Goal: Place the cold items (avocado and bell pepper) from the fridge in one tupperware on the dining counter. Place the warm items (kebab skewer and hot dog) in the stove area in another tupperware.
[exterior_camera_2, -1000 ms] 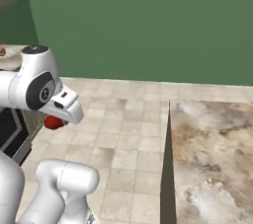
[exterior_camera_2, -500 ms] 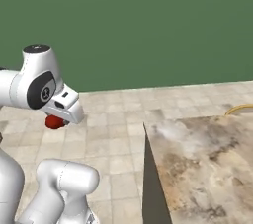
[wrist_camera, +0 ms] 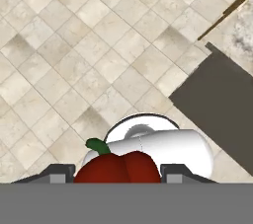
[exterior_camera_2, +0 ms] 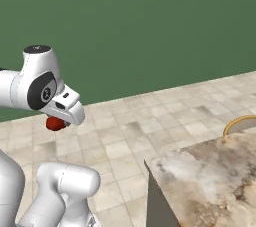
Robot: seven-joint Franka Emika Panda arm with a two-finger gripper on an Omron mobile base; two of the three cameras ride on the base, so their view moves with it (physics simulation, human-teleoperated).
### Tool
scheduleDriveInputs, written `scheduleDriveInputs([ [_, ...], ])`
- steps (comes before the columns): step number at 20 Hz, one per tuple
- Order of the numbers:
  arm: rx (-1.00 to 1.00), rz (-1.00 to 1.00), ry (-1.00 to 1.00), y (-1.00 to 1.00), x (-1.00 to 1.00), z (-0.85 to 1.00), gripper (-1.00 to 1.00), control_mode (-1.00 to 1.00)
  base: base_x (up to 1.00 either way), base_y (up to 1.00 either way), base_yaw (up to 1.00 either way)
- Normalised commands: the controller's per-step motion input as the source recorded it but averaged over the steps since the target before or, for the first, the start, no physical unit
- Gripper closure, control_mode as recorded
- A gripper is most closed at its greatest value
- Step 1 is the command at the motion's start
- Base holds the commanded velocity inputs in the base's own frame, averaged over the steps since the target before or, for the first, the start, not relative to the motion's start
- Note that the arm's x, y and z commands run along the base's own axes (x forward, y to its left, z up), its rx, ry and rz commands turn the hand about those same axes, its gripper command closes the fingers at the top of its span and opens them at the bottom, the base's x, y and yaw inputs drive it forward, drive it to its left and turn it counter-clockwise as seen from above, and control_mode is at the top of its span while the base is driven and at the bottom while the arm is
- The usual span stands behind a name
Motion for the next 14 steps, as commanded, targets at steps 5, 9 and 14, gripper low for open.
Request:
scheduleDriveInputs([
  [5, 0.0, 0.0, 0.0, 0.0, 0.0, 0.0, 1.0, 1.0, 0.99, 0.86, -0.56],
  [9, 0.0, 0.0, 0.0, 0.0, 0.0, 0.0, 1.0, 1.0, 0.9, 0.69, -0.67],
  [14, 0.0, 0.0, 0.0, 0.0, 0.0, 0.0, 1.0, 1.0, 0.88, 0.64, -0.71],
])
